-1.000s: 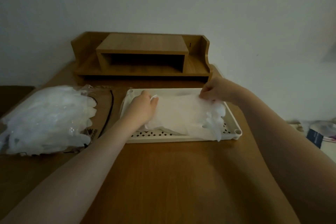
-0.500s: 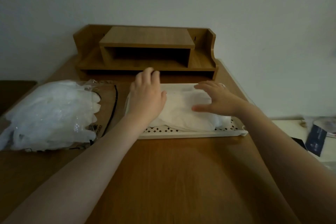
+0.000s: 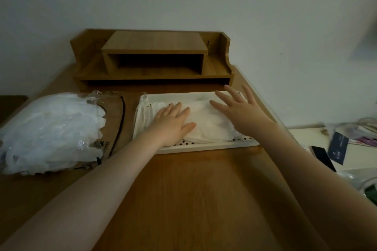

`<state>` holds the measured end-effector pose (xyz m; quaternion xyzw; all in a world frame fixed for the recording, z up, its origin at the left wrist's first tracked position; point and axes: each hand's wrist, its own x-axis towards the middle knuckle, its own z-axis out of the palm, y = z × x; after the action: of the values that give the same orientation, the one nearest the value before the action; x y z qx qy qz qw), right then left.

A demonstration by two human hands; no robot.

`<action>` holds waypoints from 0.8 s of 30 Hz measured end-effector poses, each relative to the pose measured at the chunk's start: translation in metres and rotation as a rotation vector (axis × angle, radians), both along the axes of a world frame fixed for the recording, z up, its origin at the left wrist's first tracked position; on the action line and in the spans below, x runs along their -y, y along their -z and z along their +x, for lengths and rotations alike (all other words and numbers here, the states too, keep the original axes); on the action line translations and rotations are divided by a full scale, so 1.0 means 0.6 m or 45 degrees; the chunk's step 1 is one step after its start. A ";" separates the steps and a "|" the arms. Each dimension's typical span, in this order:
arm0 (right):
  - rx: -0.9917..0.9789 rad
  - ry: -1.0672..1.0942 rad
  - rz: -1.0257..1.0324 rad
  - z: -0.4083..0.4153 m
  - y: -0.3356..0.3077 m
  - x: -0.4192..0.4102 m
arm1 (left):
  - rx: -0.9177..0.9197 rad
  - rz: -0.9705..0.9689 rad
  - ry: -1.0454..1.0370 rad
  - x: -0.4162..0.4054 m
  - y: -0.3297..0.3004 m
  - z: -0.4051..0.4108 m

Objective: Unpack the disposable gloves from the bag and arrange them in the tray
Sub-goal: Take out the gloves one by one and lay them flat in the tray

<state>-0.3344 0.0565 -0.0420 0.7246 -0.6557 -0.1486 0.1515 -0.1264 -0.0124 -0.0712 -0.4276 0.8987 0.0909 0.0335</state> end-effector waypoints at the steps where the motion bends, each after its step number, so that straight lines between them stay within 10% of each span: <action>1: 0.032 0.075 0.088 -0.001 0.000 -0.004 | 0.021 -0.006 0.007 0.002 0.000 0.003; 7: 0.596 0.234 0.074 0.043 -0.040 0.013 | 0.055 -0.057 0.010 0.011 0.009 0.006; 24: 0.724 0.350 0.239 -0.001 0.060 0.034 | 0.095 0.008 -0.211 0.017 0.013 0.024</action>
<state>-0.3348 0.0362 -0.0783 0.6526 -0.7468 -0.0193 -0.1267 -0.1123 -0.0225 -0.0790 -0.5036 0.8581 0.0804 0.0606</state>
